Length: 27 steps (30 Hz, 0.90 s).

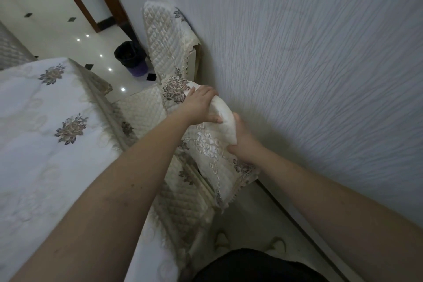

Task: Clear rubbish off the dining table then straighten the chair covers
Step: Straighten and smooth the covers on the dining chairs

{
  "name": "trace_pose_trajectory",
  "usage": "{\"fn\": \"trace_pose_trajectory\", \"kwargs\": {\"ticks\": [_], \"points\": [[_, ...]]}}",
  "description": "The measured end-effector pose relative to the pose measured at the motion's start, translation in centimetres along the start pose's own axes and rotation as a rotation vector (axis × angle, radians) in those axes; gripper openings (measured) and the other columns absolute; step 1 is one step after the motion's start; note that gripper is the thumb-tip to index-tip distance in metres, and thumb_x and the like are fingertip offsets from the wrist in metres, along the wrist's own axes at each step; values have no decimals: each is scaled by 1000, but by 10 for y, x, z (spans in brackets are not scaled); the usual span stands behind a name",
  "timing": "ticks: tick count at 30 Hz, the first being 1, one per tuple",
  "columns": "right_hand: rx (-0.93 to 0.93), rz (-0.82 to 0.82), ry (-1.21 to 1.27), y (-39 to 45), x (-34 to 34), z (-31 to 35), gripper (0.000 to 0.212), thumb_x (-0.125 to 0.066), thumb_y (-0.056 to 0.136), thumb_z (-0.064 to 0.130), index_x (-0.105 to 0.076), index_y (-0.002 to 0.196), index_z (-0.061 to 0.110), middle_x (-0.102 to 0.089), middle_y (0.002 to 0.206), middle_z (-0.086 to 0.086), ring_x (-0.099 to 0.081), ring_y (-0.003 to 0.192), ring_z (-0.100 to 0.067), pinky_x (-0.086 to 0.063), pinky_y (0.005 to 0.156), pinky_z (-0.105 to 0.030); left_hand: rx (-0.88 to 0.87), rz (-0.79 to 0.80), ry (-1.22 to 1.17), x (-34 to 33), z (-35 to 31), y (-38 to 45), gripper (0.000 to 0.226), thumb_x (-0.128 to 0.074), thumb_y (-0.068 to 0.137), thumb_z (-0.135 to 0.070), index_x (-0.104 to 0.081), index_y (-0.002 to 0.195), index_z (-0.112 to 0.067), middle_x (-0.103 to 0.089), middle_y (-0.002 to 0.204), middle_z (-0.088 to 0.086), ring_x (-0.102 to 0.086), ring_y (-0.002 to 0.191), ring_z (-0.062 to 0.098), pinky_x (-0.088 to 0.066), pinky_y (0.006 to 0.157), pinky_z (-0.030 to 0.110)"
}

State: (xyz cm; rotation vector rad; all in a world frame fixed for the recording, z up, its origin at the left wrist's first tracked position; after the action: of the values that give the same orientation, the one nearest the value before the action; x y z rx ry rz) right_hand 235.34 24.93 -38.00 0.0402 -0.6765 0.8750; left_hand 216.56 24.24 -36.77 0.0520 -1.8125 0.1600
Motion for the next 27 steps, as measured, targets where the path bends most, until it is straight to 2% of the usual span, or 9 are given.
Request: {"fn": "trace_pose_trajectory", "kwargs": {"ticks": [2,5,7,9,12,15,21,24,27], "points": [[-51,42,130,-2,1,-4,80,-69,77,8,-24,143,13,-47,121,-1,-55,105,-22,-52,87,-43,4,22,6,3,-4,-5,92,-69,71,-64,-36,142,-15,-30,152,5,-17,144,22,-9,118,52],[-135,101,149,-9,-3,-20,76,-72,61,31,-43,130,19,-61,110,1,-63,95,-22,-56,80,-48,29,43,12,4,-11,-15,91,-65,77,-61,-28,148,-17,-18,159,3,-6,148,22,-9,119,50],[-157,118,142,-6,-9,-34,66,-67,55,40,-55,117,20,-67,99,-2,-67,87,-23,-57,73,-44,65,30,15,2,-19,-26,86,-60,84,-57,-21,151,-20,-9,161,3,-1,148,22,-12,119,48],[-155,136,161,-4,-9,-37,68,-66,54,42,-54,117,19,-67,99,-4,-66,86,-22,-57,69,-38,126,-16,-44,-3,-29,-42,78,-56,91,-49,-16,153,-24,-4,162,1,-3,148,21,-17,118,43],[-140,162,219,1,-7,-43,77,-69,54,45,-51,123,18,-65,106,-3,-64,94,-21,-55,82,-42,264,-176,-264,-24,-52,-71,70,-57,94,-32,-20,152,-19,-12,161,3,-19,145,20,-24,115,38],[-100,246,274,-1,0,-43,66,-72,70,37,-50,129,20,-66,113,-1,-63,101,-18,-51,92,-45,521,-259,-447,-60,-82,-99,61,-52,95,-19,-25,150,-14,-27,156,5,-27,142,20,-23,113,30],[-118,294,327,-11,10,-48,63,-63,88,39,-36,142,21,-55,129,0,-54,117,-21,-44,100,-36,700,-281,-645,-106,-149,-120,49,-37,98,-29,-38,144,-15,-49,142,5,-48,128,20,-38,108,36],[-83,265,265,-7,19,-43,65,-59,89,44,-35,145,21,-53,137,-3,-52,123,-23,-41,101,-34,778,-315,-712,-113,-173,-123,59,-39,95,-43,-35,146,-13,-49,142,6,-46,130,21,-37,108,37],[-63,249,215,3,25,-32,65,-56,91,46,-34,146,20,-50,140,-5,-50,125,-26,-40,105,-40,848,-334,-707,-117,-191,-122,81,-50,87,-55,-26,149,-9,-42,147,7,-41,135,22,-34,110,35]]}}
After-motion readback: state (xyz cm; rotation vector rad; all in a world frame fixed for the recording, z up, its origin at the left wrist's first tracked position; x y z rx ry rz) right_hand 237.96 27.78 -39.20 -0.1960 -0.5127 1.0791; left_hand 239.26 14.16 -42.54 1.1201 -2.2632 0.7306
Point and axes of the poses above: each hand's wrist, its own y-axis towards the middle knuckle, its own x-axis out of the back of the hand, z = x × y, the point moved 3 cm from there along y, towards the middle knuckle
